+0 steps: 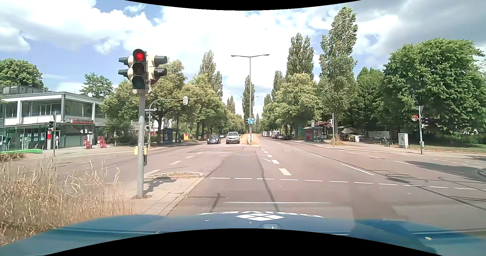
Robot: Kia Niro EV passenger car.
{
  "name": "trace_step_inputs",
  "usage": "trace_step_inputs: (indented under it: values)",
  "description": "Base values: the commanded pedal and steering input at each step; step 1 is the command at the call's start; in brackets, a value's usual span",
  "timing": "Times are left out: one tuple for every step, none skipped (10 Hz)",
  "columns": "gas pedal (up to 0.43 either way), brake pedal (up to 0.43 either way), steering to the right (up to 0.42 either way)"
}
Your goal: Follow the waypoints while adhering to traffic rules and regulations
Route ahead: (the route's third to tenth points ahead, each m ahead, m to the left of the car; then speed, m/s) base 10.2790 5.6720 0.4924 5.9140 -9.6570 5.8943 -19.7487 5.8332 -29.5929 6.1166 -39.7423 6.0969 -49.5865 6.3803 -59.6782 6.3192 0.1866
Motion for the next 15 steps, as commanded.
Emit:
trace_step_inputs:
  values:
    - [0.0, 0.165, 0.003]
    - [0.0, 0.171, 0.003]
    - [0.0, 0.177, 0.003]
    - [0.0, 0.183, 0.003]
    - [0.0, 0.183, 0.003]
    - [0.0, 0.189, 0.003]
    - [0.0, 0.207, 0.003]
    - [0.0, 0.226, 0.003]
    - [0.0, 0.256, 0.003]
    - [0.0, 0.274, 0.003]
    - [0.0, 0.28, 0.003]
    - [0.0, 0.274, 0.003]
    - [0.0, 0.274, 0.003]
    - [0.0, 0.256, 0.003]
    - [0.0, 0.256, 0.003]
